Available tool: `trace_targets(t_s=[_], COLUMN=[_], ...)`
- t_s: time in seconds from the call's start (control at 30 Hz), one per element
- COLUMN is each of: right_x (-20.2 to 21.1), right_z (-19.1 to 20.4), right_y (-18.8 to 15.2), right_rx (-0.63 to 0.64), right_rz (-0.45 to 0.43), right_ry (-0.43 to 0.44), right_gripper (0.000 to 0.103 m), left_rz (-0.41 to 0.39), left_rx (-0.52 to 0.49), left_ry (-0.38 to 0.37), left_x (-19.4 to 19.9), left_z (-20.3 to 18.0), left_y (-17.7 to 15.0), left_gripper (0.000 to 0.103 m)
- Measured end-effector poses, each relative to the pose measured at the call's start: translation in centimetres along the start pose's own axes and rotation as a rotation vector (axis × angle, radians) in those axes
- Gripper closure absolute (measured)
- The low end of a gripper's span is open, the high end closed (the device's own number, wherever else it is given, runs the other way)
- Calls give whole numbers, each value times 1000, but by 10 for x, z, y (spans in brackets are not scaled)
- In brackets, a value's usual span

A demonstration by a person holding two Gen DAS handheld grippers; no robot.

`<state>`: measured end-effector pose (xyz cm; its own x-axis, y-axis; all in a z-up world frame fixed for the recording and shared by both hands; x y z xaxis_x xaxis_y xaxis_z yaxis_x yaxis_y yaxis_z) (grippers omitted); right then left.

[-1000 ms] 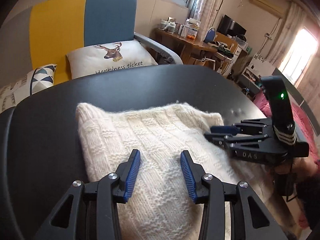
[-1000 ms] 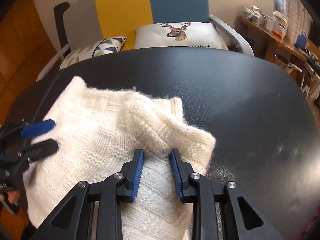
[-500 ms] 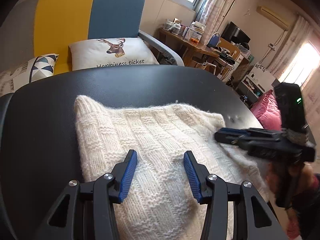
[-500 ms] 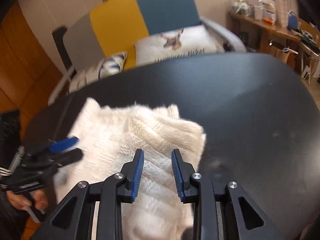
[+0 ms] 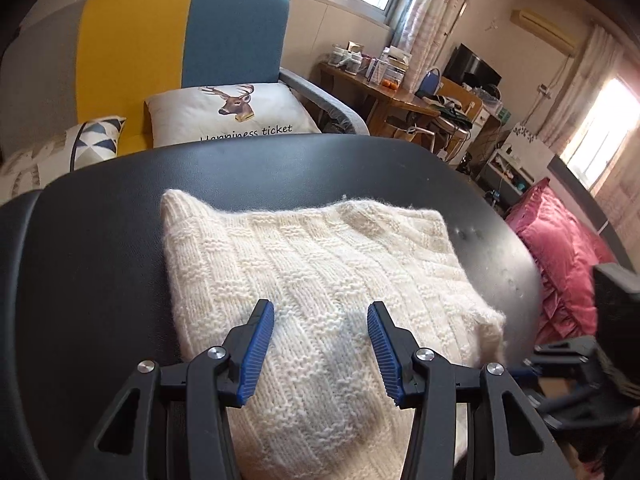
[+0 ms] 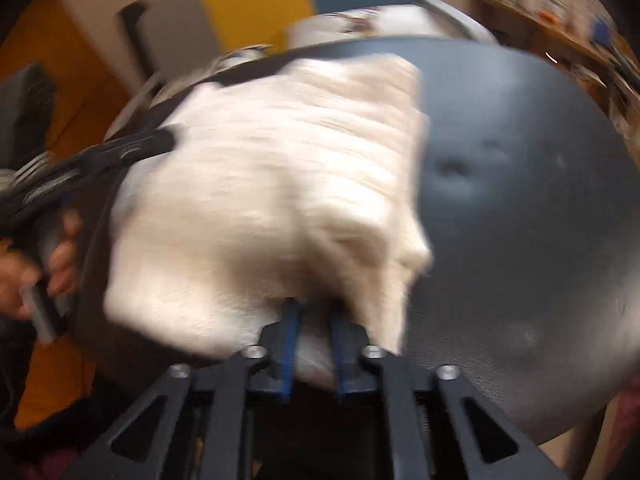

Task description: Fold clothes

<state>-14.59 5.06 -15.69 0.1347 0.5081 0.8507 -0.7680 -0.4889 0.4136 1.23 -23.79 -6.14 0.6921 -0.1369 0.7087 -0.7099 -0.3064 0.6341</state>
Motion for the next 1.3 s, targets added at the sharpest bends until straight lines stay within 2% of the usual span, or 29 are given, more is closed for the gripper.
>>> trace_targets(t_s=[0.03, 0.1, 0.17, 0.23, 0.27, 0.33, 0.4, 0.53, 0.6, 0.7, 0.73, 0.83, 0.9, 0.93, 0.97, 1.03, 1.13, 1.17, 1.23, 1.3], right_x=[2, 6, 17, 33, 40, 53, 55, 44, 33, 9, 5, 13, 29, 35, 33, 25, 33, 40, 58, 60], right_z=[-4, -3, 3, 6, 5, 1, -5, -15, -14, -9, -8, -8, -7, -8, -11, -20, -21, -14, 6, 29], right_y=[0, 0, 0, 0, 1, 3, 6, 23, 25, 25, 26, 27, 26, 25, 22, 15, 9, 12, 19, 29], right_rx=[-24, -5, 34, 72, 86, 104, 112, 90, 96, 111, 106, 78, 115, 147, 159, 143, 124, 136, 171, 227], right_rz=[-9, -15, -29, -59, -71, -82, -76, -49, -5, 50, 46, -4, -62, -79, -72, -33, -71, -100, -165, -186], right_ry=[13, 5, 28, 47, 40, 14, 26, 148, 205, 240, 231, 212, 85, -20, -83, -113, -90, -47, 86, 89], right_gripper=[93, 93, 89, 84, 76, 75, 75, 75, 75, 78, 90, 94, 94, 94, 94, 94, 94, 94, 93, 80], left_rz=[18, 22, 26, 7, -10, -38, -59, -66, -55, -31, -27, -21, -25, -33, -38, -27, 13, 25, 38, 50], left_rx=[-19, -43, -48, -16, 3, 50, 81, 126, 150, 198, 209, 231, 208, 184, 154, 95, -7, -37, -34, -31], left_ry=[-3, 8, 10, 13, 4, -35, -50, -42, -31, -37, -37, -36, -50, -60, -77, -111, -118, -117, -131, -145], left_x=[-3, -6, -5, 4, 12, 28, 42, 59, 63, 66, 66, 68, 69, 70, 71, 66, 52, 47, 42, 37], left_z=[-1, -4, -6, -7, -7, -6, -6, -6, -5, 1, 3, 4, -4, -9, -15, -29, -51, -57, -58, -59], left_y=[-1, -4, -5, -4, -5, -12, -24, -53, -67, -81, -84, -90, -88, -87, -86, -85, -87, -87, -87, -88], left_gripper=[53, 53, 53, 53, 53, 53, 53, 53, 52, 52, 52, 52, 52, 52, 49, 46, 46, 46, 46, 46])
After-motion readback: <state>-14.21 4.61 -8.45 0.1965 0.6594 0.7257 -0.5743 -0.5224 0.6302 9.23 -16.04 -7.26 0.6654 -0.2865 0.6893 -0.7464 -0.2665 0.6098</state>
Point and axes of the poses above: each gripper's, at about its wrist camera, not at the fingertips, and x roughly against the way its jaws point, z to its left, y to its top, the point moved 1 cm from there along -x, roughly the way its jaws point, and after that the axes turned 3 degrees about -y, right-handed, at the moved point
